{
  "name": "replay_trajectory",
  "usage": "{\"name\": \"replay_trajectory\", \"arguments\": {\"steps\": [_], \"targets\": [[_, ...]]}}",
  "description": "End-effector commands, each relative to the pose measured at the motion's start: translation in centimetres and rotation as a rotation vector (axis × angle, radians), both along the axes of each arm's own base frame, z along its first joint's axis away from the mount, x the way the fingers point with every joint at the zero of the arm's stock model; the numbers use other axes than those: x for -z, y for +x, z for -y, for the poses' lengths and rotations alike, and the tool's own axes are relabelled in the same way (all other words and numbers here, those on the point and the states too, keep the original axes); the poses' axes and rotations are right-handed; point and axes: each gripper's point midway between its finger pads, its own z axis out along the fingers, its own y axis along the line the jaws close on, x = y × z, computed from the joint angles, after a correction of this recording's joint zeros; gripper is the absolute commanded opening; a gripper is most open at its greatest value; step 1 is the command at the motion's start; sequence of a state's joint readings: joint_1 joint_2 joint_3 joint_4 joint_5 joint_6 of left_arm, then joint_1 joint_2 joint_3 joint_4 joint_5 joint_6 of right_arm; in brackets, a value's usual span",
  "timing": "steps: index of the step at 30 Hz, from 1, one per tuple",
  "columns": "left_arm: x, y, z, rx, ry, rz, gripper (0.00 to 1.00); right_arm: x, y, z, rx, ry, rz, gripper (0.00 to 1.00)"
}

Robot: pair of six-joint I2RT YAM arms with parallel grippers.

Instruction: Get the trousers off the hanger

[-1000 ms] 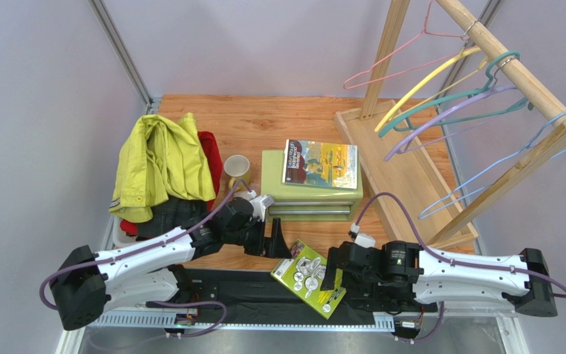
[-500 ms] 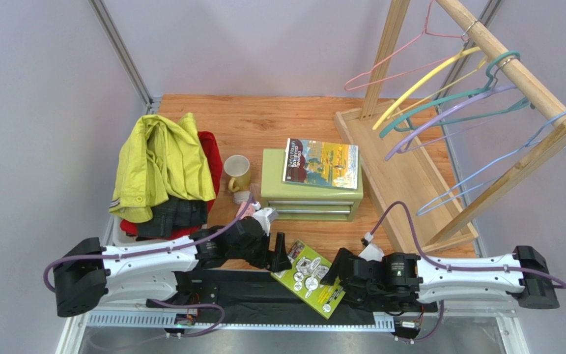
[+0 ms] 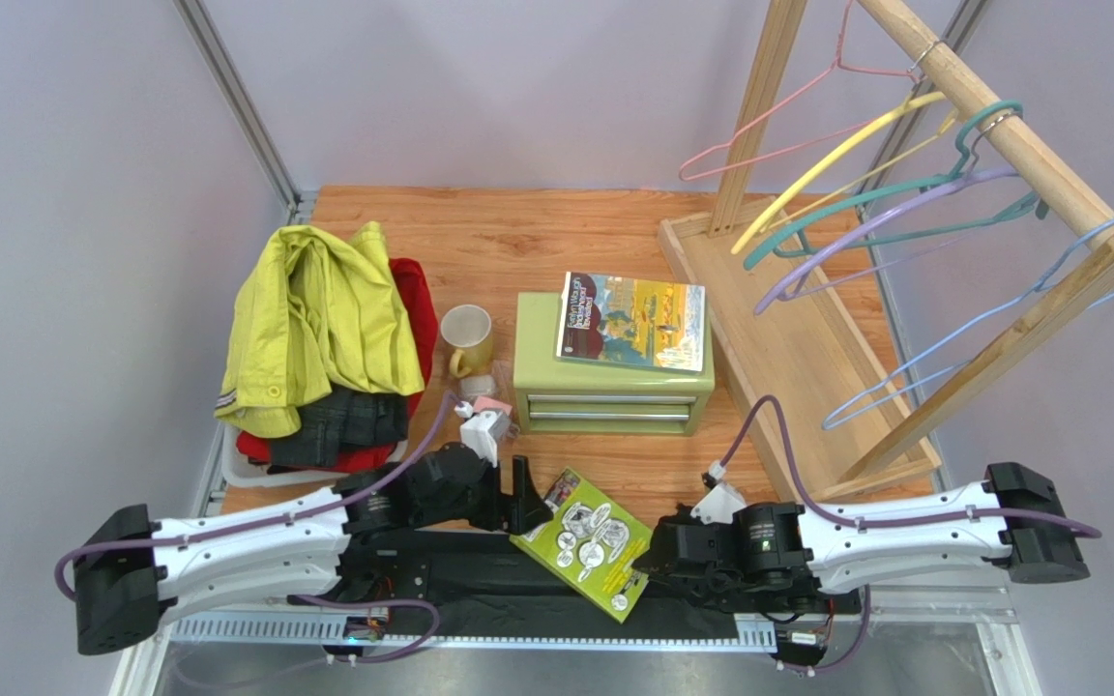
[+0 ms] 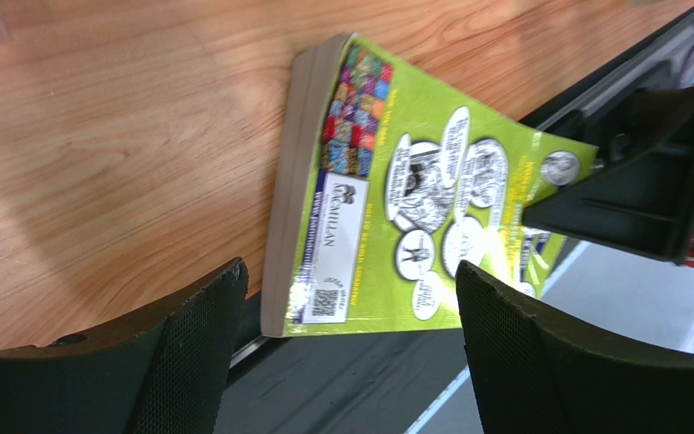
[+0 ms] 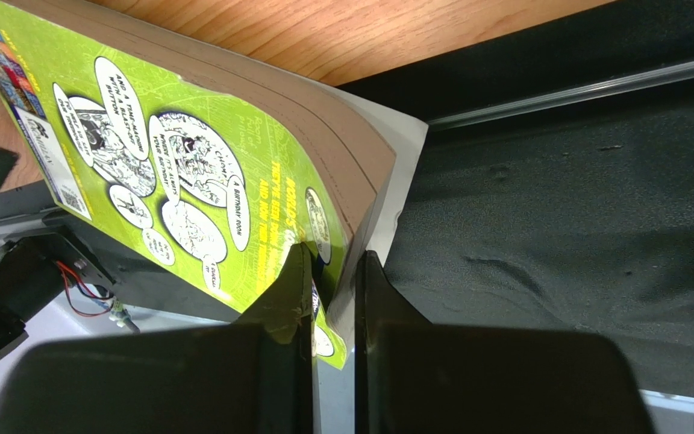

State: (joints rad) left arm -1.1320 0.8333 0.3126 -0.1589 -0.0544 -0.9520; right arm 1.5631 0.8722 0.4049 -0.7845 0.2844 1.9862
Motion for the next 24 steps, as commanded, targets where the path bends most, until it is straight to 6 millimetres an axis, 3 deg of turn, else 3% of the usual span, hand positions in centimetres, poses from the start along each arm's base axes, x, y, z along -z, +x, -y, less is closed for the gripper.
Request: {"name": "replay_trajectory", "arguments": {"steps": [1,4,6,13,17,18,20,21,23,24], "targets": [[-3.1,0.3,-0.2,-0.030,-0.086,0.041,0.91,1.3,1.6,4.1,0.005,-0.177,0.121,0.00],[-4.2,-0.2,-0.8,-0.023,-0.099,0.040,0.99,-0.6,2.2,4.3,-0.075,-0.221,0.207,0.00],[-4.3,-0.6,-0.9,0.008,-0.096,0.041,0.99,-1.8,2.6,4.7,-0.112,-0.250,0.246,0.00],[-2.9,-3.0,1.4,0.158,-0.153,-0.065,0.89,-7.2,3.8,4.7,-0.272,-0.172,0.412,0.00],[-5.3,-3.1,2.3,0.182,-0.206,-0.056,0.88,-12.8,4.2,3.9,-0.360,-0.044,0.515,0.00],[-7.2,-2.8,2.5,0.184,-0.246,-0.026,0.90,-14.8,4.1,3.6,-0.408,-0.028,0.548,0.00],[-8.3,-2.6,1.9,0.178,-0.234,0.002,0.96,-16.1,3.9,2.9,-0.465,-0.045,0.567,0.00],[-10.5,-2.5,2.0,0.185,-0.271,0.035,0.98,-17.4,3.6,2.5,-0.512,-0.039,0.579,0.00],[-11.4,-2.5,1.1,0.189,-0.251,0.048,0.99,-18.2,3.2,1.5,-0.564,-0.028,0.590,0.00],[-13.5,-2.5,1.0,0.193,-0.278,0.071,0.99,-19.0,2.9,0.8,-0.578,0.002,0.591,0.00]]}}
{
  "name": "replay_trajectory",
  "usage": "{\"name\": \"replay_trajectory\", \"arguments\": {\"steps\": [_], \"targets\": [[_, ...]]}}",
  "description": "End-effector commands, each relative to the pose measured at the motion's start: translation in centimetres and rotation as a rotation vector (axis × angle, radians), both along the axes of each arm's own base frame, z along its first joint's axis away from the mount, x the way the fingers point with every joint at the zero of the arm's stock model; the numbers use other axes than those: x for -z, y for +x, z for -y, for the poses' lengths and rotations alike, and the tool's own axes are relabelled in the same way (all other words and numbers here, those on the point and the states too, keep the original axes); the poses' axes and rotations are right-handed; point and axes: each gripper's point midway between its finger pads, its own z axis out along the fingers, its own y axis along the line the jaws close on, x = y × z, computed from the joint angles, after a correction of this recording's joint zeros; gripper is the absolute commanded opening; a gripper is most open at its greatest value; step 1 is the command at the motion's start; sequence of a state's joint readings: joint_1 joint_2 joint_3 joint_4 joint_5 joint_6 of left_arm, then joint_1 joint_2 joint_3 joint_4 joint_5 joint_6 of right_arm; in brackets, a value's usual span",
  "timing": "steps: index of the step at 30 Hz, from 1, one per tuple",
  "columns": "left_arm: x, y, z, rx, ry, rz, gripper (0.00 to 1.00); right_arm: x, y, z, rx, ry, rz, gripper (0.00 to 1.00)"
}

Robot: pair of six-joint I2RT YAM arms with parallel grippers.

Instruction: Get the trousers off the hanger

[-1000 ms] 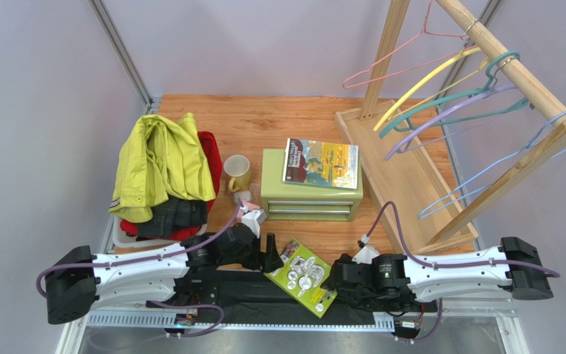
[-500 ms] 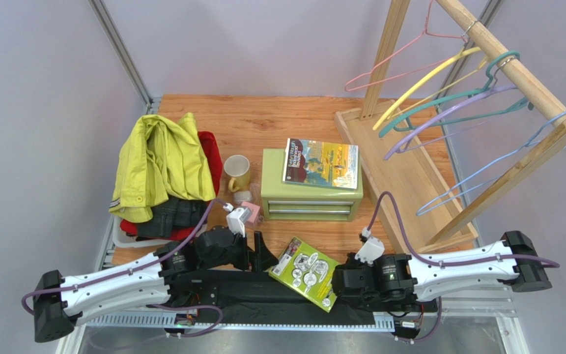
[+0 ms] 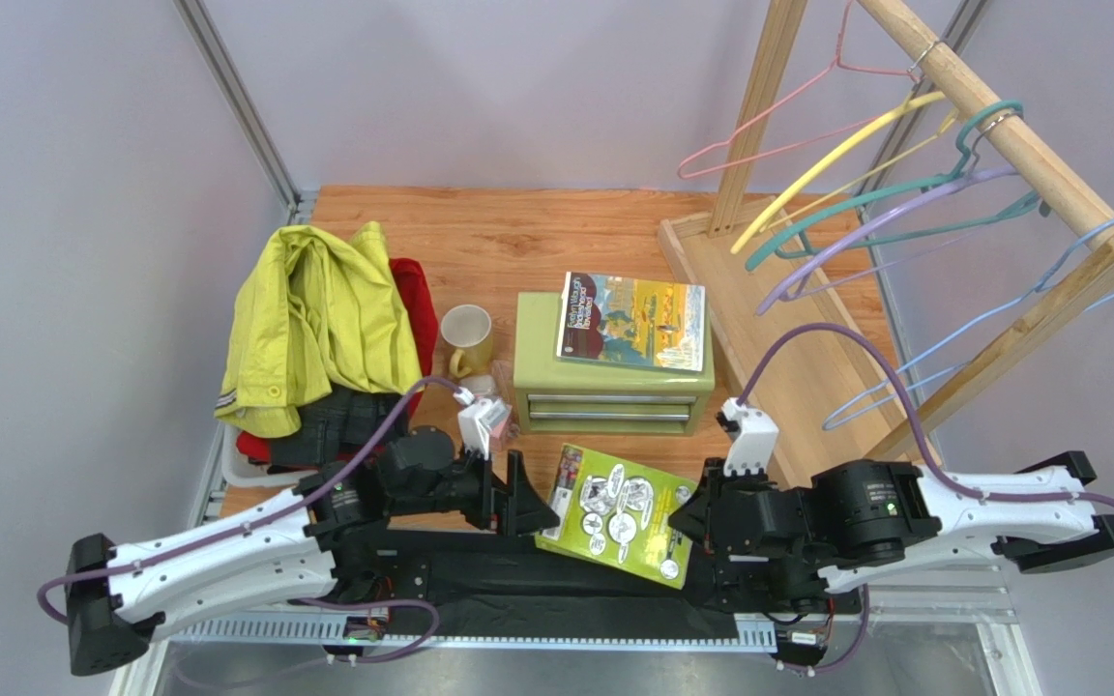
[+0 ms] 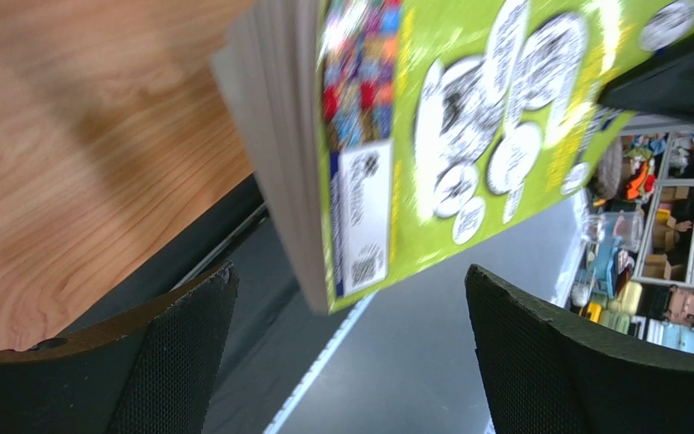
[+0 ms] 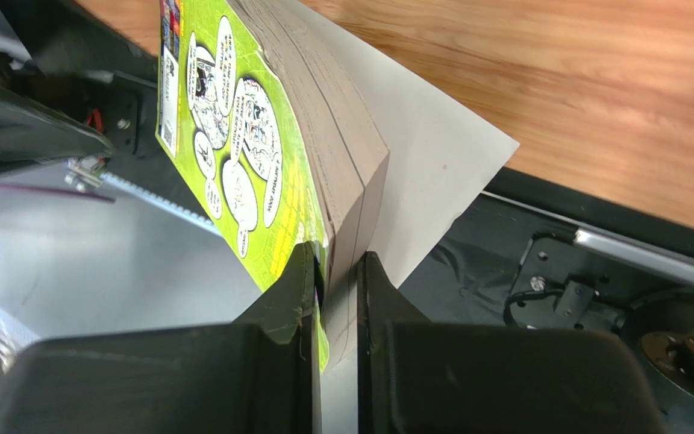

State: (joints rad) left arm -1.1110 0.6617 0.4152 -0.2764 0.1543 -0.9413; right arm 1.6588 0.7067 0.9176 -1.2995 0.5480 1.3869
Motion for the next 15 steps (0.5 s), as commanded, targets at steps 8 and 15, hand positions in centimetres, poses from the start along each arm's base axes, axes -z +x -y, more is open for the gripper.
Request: {"name": "replay_trajectory", "arguments": {"steps": [8,15], "targets": [[-15.9,1.6,-6.3,-0.141,-0.086,0.263,0.98,-11.2,0.9,-6.9,-0.197,0.097,0.234,0.00],[-21.0,4.1,-11.3,-0.320,0.028,0.418,0.98,-17.9,4.6,-10.2,-0.177,0.079,0.358,0.00]]}}
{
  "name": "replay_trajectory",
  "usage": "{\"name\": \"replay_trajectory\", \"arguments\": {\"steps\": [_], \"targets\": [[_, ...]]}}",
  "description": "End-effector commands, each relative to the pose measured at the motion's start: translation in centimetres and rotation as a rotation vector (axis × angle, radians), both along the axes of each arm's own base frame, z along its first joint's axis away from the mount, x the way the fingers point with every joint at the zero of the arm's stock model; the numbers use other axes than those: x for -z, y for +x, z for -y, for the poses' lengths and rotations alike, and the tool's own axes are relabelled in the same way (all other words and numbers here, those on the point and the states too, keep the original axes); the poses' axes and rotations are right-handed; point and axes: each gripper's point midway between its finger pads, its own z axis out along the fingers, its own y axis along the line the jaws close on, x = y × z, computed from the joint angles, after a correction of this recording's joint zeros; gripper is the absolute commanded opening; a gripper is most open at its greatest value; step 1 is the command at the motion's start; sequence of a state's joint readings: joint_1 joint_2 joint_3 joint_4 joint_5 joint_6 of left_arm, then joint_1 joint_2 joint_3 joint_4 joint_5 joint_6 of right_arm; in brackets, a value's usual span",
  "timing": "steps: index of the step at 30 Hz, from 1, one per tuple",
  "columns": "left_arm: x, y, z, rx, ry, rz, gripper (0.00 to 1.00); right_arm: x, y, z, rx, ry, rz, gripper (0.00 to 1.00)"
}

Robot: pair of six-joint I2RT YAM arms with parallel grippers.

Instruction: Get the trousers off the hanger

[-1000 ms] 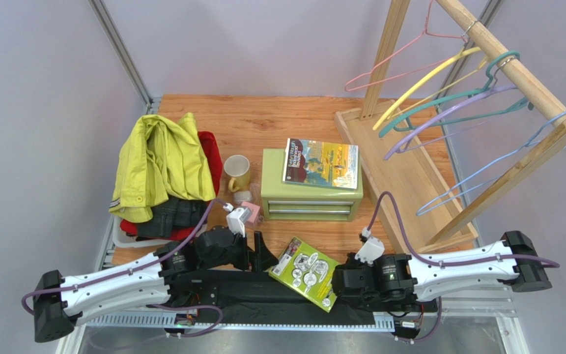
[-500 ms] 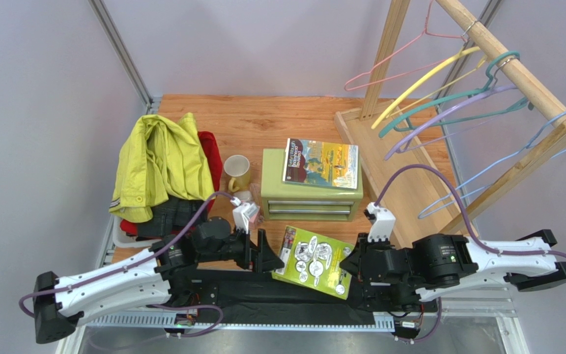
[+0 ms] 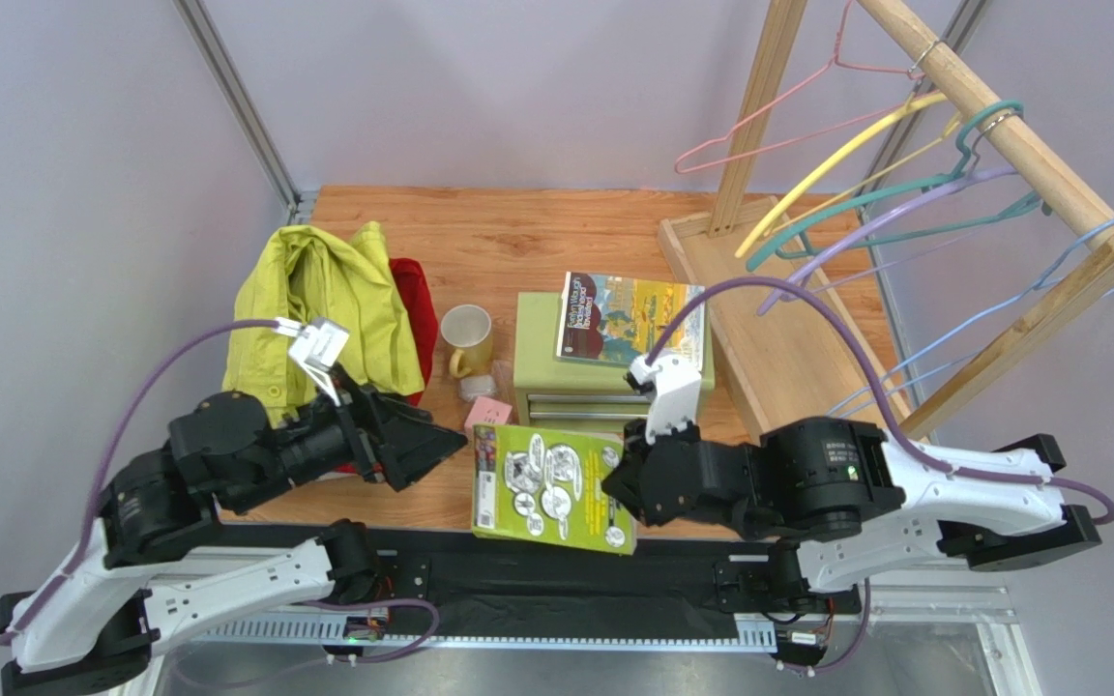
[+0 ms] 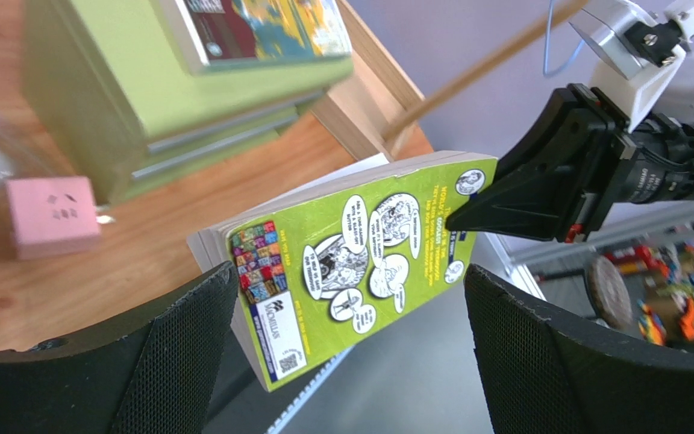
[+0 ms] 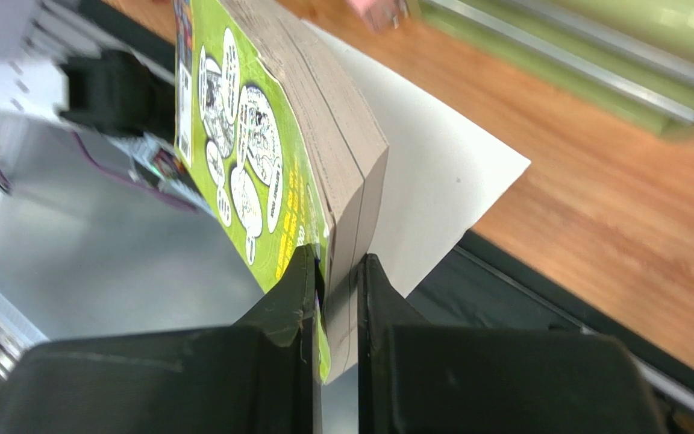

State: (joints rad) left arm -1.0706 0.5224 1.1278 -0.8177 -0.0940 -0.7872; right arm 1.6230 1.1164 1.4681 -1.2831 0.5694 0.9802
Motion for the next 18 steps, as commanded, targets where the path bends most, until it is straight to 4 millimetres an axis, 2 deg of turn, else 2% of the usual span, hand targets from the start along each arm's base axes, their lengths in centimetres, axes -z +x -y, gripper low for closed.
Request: {"name": "replay_trajectory", "arguments": {"steps": [1,2,4,5,6,10,11,14,15,16,18], "targets": [[1.2,2.0,-3.5,-0.151,0.200,0.031,0.98,-6.9,4.4,-2.4,0.051,0.127,0.127,0.00],[0.6,2.1,-3.6,-0.161,0.199,0.033,0.98,-7.3,5.9,-2.4,0.083,0.129,0.122,0.00],[0.3,2.3,-3.5,-0.165,0.201,0.037,0.98,-9.0,7.5,-2.5,0.075,0.130,0.155,0.00],[0.2,2.4,-3.3,-0.165,0.202,0.036,0.98,-8.8,9.0,-2.9,0.093,0.107,0.151,0.00],[0.2,2.4,-3.0,-0.160,0.199,0.030,0.98,-10.3,9.8,-2.7,0.088,0.126,0.173,0.00],[0.0,2.7,-2.0,-0.153,0.190,0.011,0.98,-11.1,14.2,-1.8,0.131,0.103,0.189,0.00],[0.1,2.8,-1.6,-0.152,0.195,0.006,0.98,-11.1,15.9,-0.9,0.159,0.105,0.177,0.00],[-0.4,3.0,-0.8,-0.135,0.193,0.007,0.98,-10.4,18.8,0.8,0.173,0.091,0.168,0.00],[-0.4,3.0,-0.6,-0.129,0.195,0.007,0.98,-10.3,19.2,1.4,0.173,0.098,0.166,0.00],[-0.4,3.1,-0.3,-0.127,0.202,0.006,0.98,-9.2,19.8,2.0,0.160,0.070,0.163,0.00],[-0.6,3.2,0.0,-0.120,0.204,0.005,0.98,-8.8,21.0,3.7,0.172,0.091,0.160,0.00]]}}
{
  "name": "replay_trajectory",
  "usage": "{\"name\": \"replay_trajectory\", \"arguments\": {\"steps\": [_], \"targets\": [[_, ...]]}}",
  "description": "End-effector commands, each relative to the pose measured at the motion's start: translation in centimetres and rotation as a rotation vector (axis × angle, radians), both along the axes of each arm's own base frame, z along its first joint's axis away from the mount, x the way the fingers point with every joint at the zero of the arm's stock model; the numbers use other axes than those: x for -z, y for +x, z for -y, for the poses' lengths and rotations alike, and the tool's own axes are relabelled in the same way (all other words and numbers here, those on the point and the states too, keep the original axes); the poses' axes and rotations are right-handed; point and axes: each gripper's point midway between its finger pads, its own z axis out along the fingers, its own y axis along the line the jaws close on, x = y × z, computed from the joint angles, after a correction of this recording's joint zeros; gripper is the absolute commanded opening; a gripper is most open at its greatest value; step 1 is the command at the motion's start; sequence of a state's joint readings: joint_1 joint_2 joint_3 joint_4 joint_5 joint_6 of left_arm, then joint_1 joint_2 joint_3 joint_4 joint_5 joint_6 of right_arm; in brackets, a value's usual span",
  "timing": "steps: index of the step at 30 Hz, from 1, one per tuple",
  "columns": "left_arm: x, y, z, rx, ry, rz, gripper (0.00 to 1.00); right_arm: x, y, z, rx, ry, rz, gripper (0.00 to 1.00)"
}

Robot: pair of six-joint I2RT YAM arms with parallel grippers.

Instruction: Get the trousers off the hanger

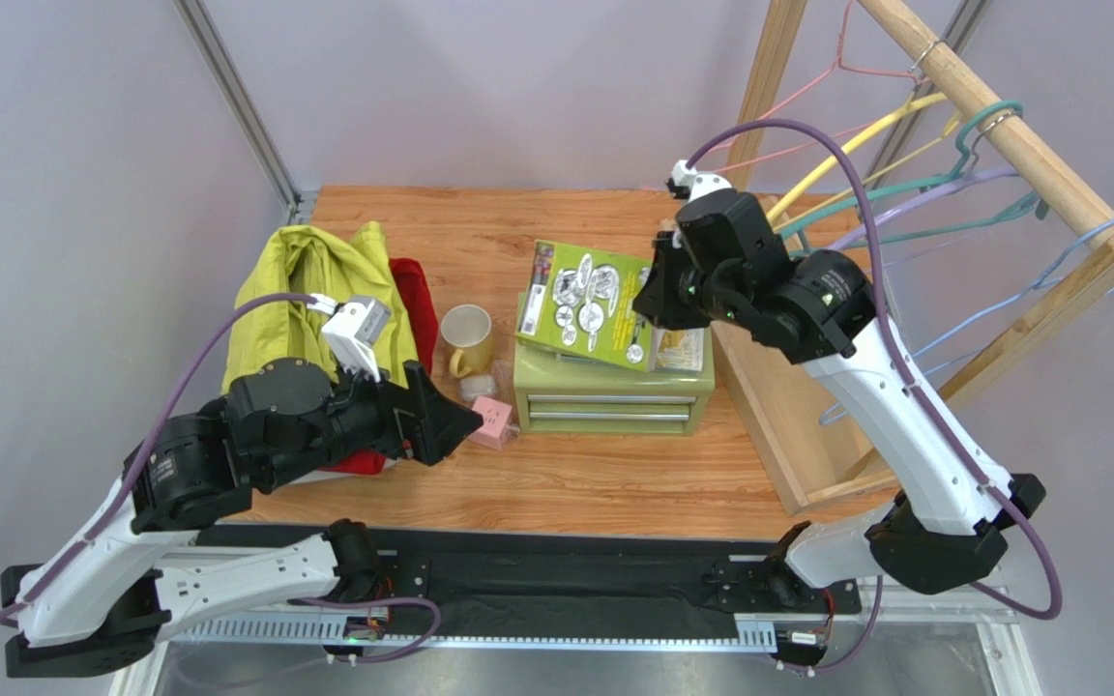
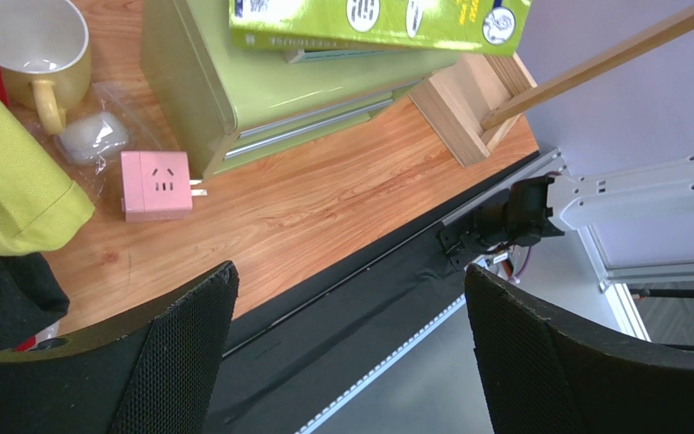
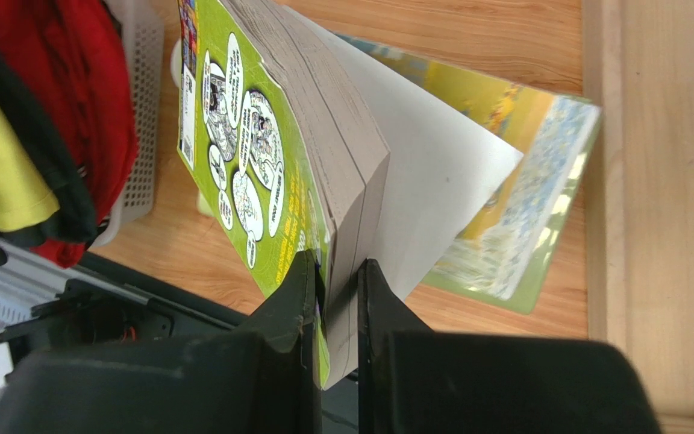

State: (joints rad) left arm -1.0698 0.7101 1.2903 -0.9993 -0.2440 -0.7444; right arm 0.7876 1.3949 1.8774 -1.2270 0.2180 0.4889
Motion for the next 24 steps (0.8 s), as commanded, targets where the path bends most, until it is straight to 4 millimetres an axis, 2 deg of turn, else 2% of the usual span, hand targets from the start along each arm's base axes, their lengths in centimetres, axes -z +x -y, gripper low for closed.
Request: {"name": "replay_trajectory", "arguments": {"steps": [1,4,7,9,12,14,15,16,17,21,22,24], "targets": [[-1.8,0.3,0.6,0.019,-0.023,0.030,0.98,-2.3,1.8,0.9,-0.119,0.116,0.096,0.00],[-1.7,0.5,1.1,0.023,-0.025,0.021,0.98,0.0,3.1,2.2,-0.159,0.122,0.030,0.00],[-1.4,0.9,1.7,0.031,-0.023,0.007,0.98,1.2,3.4,4.0,-0.167,0.119,-0.010,0.00],[-1.3,1.2,2.2,0.040,-0.024,-0.002,0.98,2.6,3.2,4.4,-0.161,0.125,-0.046,0.00],[-0.4,1.9,3.1,0.048,-0.006,-0.021,0.97,4.6,3.3,5.1,-0.133,0.119,-0.090,0.00],[0.9,2.5,4.1,0.073,0.019,-0.046,0.94,5.5,3.8,5.4,-0.115,0.112,-0.105,0.00],[0.7,3.4,4.6,0.065,0.001,-0.033,0.94,5.8,4.1,5.6,-0.102,0.107,-0.112,0.00],[1.7,4.3,5.3,0.061,0.023,-0.048,0.92,6.0,4.3,5.6,-0.095,0.102,-0.119,0.00],[1.9,4.4,6.1,0.096,0.018,-0.062,0.89,6.1,4.7,6.0,-0.070,0.086,-0.115,0.00],[2.4,7.7,8.2,0.096,0.040,-0.058,0.82,6.5,5.9,7.5,0.028,0.030,-0.108,0.01],[3.0,8.5,8.9,0.100,0.054,-0.059,0.82,6.5,6.3,7.7,0.047,0.033,-0.107,0.01],[2.8,9.7,10.3,0.121,0.022,-0.041,0.78,6.9,6.6,7.5,0.052,0.036,-0.122,0.01]]}}
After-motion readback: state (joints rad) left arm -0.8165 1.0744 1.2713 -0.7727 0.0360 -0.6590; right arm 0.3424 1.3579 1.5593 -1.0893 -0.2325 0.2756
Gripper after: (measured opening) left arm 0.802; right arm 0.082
